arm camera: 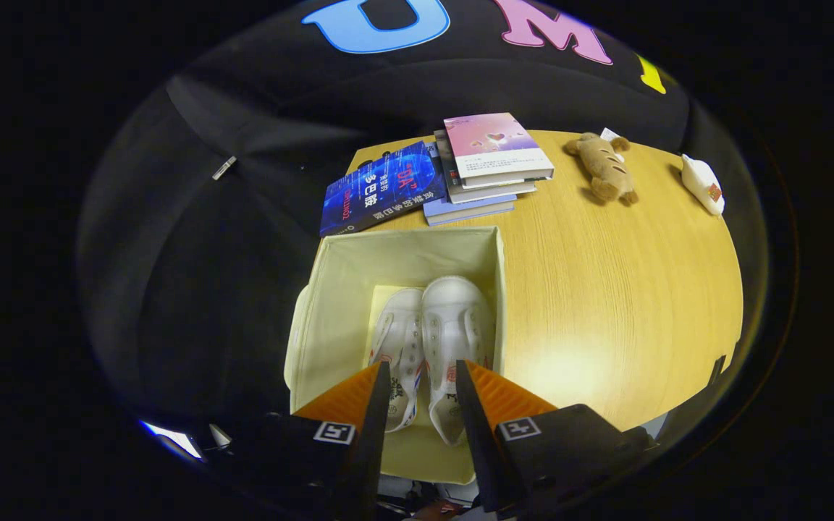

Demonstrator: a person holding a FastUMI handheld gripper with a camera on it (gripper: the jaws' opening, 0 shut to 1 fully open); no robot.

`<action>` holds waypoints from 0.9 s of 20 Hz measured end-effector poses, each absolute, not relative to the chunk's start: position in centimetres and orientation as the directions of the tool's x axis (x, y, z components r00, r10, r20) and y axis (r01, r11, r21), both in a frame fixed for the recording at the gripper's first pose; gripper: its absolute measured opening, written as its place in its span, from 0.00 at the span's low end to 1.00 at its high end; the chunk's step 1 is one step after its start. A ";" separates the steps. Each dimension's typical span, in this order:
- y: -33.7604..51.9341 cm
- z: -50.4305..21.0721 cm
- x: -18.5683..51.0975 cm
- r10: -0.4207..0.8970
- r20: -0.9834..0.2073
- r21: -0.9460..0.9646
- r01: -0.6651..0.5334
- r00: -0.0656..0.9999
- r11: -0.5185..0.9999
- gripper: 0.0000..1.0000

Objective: Open the storage box then place both shoes into the box .Put the left shoe in first, then the right shoe, with the right side of both shoes facing outward in a uniform manner.

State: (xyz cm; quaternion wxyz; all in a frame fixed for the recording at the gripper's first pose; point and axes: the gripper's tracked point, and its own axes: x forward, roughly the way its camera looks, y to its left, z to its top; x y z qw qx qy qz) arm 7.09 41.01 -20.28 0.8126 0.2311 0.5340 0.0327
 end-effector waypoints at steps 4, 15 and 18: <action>40.8 -19.9 6.3 0.321 -0.838 0.423 0.154 0.442 0.893 0.82; 31.0 -17.0 5.2 0.310 -0.714 0.419 0.028 0.628 0.908 0.98; 26.0 -16.7 4.5 0.286 -0.683 0.387 0.002 0.673 0.922 0.98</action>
